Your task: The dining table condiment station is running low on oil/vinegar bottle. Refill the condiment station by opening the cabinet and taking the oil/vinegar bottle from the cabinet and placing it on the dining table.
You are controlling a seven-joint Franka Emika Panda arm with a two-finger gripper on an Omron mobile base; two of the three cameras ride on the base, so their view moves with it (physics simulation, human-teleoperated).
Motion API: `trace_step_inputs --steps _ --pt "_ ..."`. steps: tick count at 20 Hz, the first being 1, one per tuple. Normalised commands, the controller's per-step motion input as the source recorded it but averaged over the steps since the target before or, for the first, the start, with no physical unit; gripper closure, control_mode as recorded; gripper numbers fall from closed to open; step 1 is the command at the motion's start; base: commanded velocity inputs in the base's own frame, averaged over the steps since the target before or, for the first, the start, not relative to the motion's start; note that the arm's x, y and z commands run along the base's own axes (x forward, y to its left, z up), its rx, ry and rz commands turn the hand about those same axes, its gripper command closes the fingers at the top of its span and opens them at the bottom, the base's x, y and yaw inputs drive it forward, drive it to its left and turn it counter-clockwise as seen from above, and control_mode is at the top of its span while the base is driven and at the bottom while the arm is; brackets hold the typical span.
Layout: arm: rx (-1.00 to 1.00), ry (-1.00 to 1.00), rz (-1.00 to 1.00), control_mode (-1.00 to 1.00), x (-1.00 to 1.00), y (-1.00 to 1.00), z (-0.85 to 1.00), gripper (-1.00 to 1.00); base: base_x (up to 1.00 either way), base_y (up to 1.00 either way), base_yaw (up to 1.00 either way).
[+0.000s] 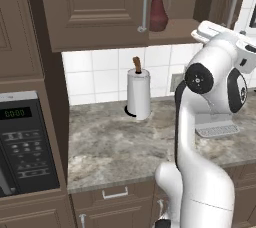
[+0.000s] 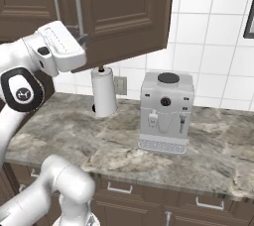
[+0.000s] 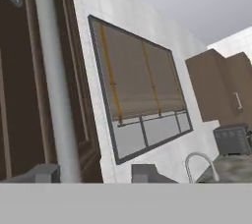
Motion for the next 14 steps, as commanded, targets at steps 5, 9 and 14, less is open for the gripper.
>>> trace_step_inputs --steps 5,9,14 --pt "0.03 0.04 -0.21 -1.0 -1.0 0.09 0.44 -1.0 0.0 0.0 0.0" --pt "0.04 0.23 -0.12 -1.0 -0.95 0.61 0.69 -1.0 0.0 0.0 0.0" --pt "0.11 0.35 -0.06 -1.0 -0.67 0.74 0.52 -1.0 0.0 0.0 0.0"
